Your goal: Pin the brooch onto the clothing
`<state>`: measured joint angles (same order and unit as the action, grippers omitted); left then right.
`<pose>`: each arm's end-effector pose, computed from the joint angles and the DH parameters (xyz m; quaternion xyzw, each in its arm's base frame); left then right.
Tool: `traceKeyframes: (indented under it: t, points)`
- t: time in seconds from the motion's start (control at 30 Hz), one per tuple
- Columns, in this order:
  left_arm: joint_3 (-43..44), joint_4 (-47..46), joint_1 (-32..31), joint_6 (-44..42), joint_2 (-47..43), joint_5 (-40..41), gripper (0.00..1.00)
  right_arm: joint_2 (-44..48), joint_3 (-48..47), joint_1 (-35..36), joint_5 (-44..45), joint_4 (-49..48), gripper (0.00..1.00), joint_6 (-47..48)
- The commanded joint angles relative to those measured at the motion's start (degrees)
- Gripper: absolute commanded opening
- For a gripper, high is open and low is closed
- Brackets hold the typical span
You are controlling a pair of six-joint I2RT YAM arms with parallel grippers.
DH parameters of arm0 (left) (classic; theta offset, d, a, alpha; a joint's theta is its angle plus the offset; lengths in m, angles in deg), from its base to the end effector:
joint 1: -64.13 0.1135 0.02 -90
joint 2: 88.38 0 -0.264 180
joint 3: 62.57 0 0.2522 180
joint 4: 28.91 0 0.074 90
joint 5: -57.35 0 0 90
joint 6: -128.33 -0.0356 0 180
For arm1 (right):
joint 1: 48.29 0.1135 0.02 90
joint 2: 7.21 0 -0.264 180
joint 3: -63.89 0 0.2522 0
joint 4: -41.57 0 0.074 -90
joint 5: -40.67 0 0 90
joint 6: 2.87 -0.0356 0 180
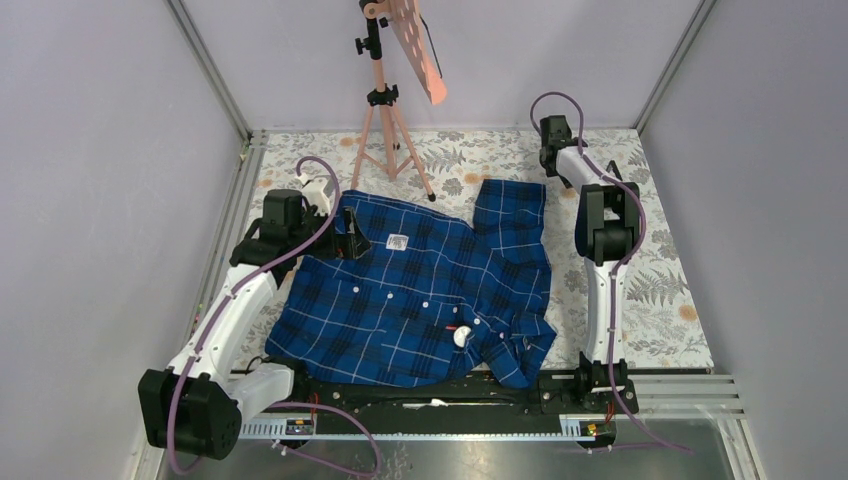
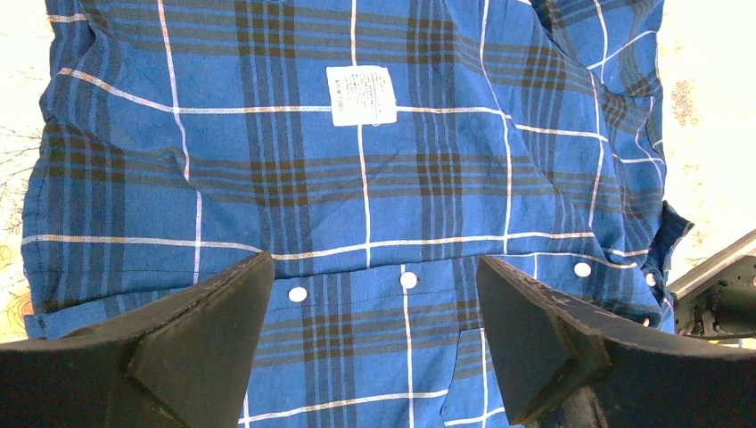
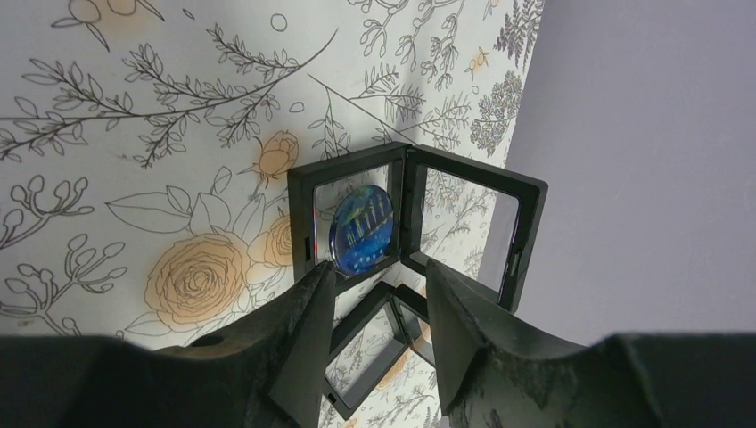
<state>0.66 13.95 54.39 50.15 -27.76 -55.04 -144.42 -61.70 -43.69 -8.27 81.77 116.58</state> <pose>0.2185 -0.0513 0.2859 0.0655 0.8913 -0.2502 0.3724 0.5233 0.0186 0.1628 -0.1494 0.8798 -0.3895 0.2278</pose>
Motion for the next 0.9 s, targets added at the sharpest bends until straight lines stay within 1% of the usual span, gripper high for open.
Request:
traceKeyframes:
  t: [0.0, 0.3, 0.53, 0.67, 0.87]
  points:
    - [1.0, -1.2, 0.5, -0.8, 0.4, -0.2, 0.91, -1.4, -2.9, 0.1, 0.9, -0.4, 0.48, 2.2]
    - [1.2, -1.2, 0.7, -0.8, 0.8, -0.4, 0.91, -3.2, -3.6, 0.1, 0.5, -0.4, 0.47, 2.4]
    - [1.2, -1.2, 0.8, -0.8, 1.0, -0.5, 0.91, -4.0, -3.4, 0.1, 1.7, -0.7, 0.41, 2.6]
    - [1.2, -1.2, 0.8, -0.8, 1.1, -0.5, 0.91, -2.8, -1.8, 0.1, 1.9, -2.7, 0.41, 3.2]
    - [1.2, -1.2, 0.9, -0.9, 1.1, -0.6, 0.91, -2.7, -1.2, -0.3, 2.1, -3.1, 0.41, 3.3]
